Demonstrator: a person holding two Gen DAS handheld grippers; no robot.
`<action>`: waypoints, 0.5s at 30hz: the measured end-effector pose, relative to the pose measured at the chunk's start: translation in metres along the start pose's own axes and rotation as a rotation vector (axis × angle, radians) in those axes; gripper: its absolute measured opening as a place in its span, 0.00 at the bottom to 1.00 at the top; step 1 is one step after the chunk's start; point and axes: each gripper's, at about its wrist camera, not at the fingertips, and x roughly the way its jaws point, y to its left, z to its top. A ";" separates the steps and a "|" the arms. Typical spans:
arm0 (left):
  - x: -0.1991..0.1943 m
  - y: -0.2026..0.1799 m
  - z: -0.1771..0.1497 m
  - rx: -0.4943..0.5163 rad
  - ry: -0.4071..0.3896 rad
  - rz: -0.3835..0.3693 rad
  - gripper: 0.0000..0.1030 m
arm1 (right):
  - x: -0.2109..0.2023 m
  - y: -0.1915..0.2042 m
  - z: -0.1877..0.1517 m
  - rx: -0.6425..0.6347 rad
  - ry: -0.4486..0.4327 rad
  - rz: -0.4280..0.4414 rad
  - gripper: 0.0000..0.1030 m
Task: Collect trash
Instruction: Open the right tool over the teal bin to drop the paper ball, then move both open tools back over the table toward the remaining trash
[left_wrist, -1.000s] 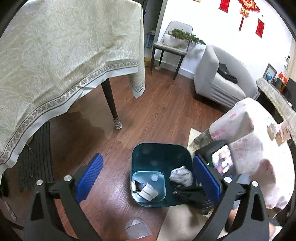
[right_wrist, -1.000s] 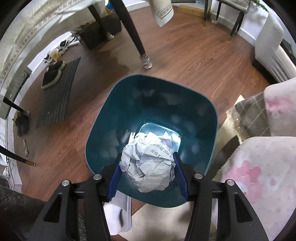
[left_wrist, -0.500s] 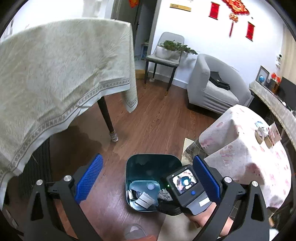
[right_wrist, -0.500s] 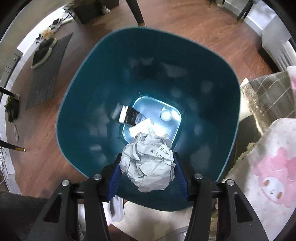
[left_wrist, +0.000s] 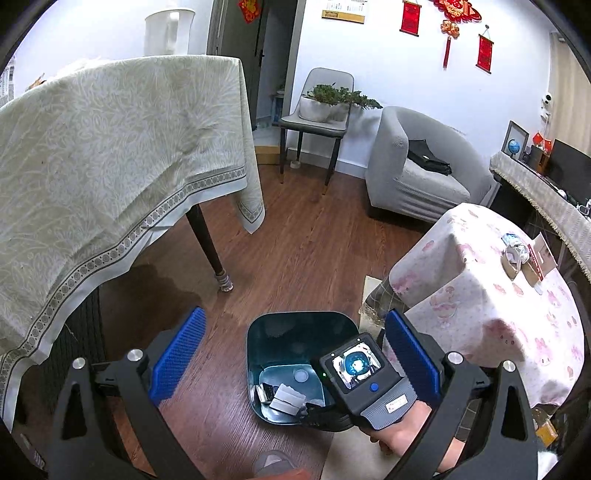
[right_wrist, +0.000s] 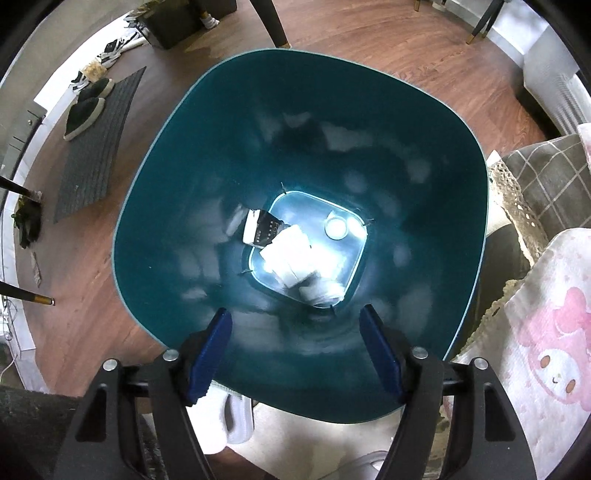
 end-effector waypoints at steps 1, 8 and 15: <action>-0.001 0.001 0.001 -0.003 -0.003 -0.001 0.96 | -0.003 0.000 0.001 -0.002 -0.006 0.003 0.70; -0.010 0.006 0.009 -0.030 -0.026 -0.008 0.96 | -0.032 0.002 0.001 -0.023 -0.076 0.013 0.70; -0.015 0.003 0.016 -0.024 -0.042 -0.007 0.96 | -0.066 -0.003 0.002 -0.018 -0.152 0.019 0.70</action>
